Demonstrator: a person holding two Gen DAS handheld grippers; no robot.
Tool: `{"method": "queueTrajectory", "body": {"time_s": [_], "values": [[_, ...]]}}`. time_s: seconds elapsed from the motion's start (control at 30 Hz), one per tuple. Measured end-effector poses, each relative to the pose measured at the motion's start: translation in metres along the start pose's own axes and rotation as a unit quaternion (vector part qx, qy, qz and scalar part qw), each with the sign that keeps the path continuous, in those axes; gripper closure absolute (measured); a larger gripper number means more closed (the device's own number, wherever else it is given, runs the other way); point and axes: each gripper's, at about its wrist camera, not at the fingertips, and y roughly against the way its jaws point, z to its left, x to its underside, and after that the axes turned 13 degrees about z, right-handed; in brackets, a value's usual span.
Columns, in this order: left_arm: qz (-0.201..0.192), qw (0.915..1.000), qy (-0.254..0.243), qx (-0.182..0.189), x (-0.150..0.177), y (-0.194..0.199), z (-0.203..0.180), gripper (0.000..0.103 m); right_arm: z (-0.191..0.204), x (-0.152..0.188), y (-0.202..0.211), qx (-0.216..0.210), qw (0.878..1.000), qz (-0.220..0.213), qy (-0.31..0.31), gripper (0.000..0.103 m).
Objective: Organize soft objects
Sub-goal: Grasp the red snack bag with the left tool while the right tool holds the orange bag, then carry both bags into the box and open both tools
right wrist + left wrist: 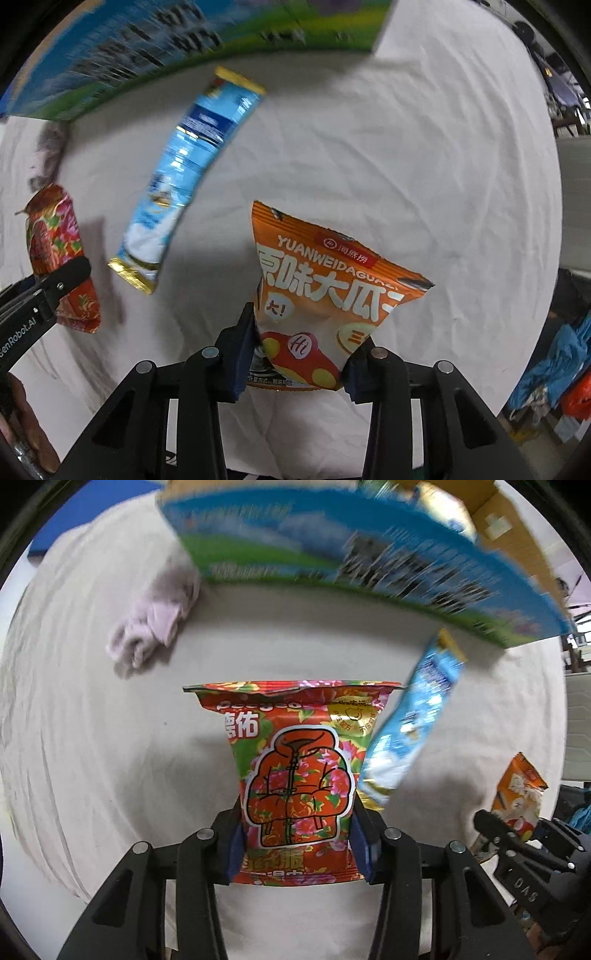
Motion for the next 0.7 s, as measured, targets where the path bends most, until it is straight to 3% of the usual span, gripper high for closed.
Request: {"method": "queueTrajectory", "body": {"time_s": [0.27,0.3,0.5,0.7], "values": [[-0.067,0.9962,-0.038,0.04,0.025,0.078,-0.032,0.059,0.007,0.031,0.086,-0.021,0.997,-0.071,0.03,0.063],[-0.073,0.9954,-0.042,0.045,0.011,0.101,-0.029,0.059,0.006,0.034,0.099,-0.025,0.996,-0.081,0.032,0.063],[-0.103,0.9887,-0.058,0.092,-0.003,0.152,-0.03,0.059,-0.014,0.021,0.159,-0.059,0.991,-0.113,0.038,0.063],[-0.118,0.9857,-0.054,0.106,-0.066,0.188,-0.024,0.059,-0.011,-0.017,0.2,-0.055,0.987,-0.148,0.045,0.063]]}}
